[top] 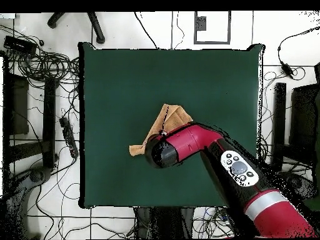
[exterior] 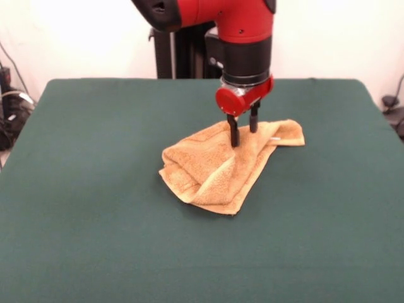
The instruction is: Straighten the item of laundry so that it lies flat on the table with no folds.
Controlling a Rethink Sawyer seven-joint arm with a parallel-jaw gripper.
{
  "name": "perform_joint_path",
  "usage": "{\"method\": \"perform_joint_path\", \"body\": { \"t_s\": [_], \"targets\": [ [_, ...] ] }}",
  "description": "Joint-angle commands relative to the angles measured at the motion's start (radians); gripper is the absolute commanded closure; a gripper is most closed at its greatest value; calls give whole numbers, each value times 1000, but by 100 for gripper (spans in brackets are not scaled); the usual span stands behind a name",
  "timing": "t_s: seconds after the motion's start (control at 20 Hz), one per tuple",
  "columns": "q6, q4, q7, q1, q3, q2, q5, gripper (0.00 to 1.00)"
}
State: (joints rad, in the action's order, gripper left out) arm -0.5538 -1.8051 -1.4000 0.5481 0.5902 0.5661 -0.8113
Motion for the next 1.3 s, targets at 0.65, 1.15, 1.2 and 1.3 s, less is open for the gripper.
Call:
{"method": "perform_joint_path", "body": {
  "t_s": [0.65,1.15,1.2,1.3],
  "targets": [
    [-95,49,169,15,74,-15,13,0],
    [-80,98,206,25,81,-62,-10,0],
    [-80,104,215,28,83,-66,-13,0],
    [-79,110,231,33,90,-69,-19,0]
  ]
}}
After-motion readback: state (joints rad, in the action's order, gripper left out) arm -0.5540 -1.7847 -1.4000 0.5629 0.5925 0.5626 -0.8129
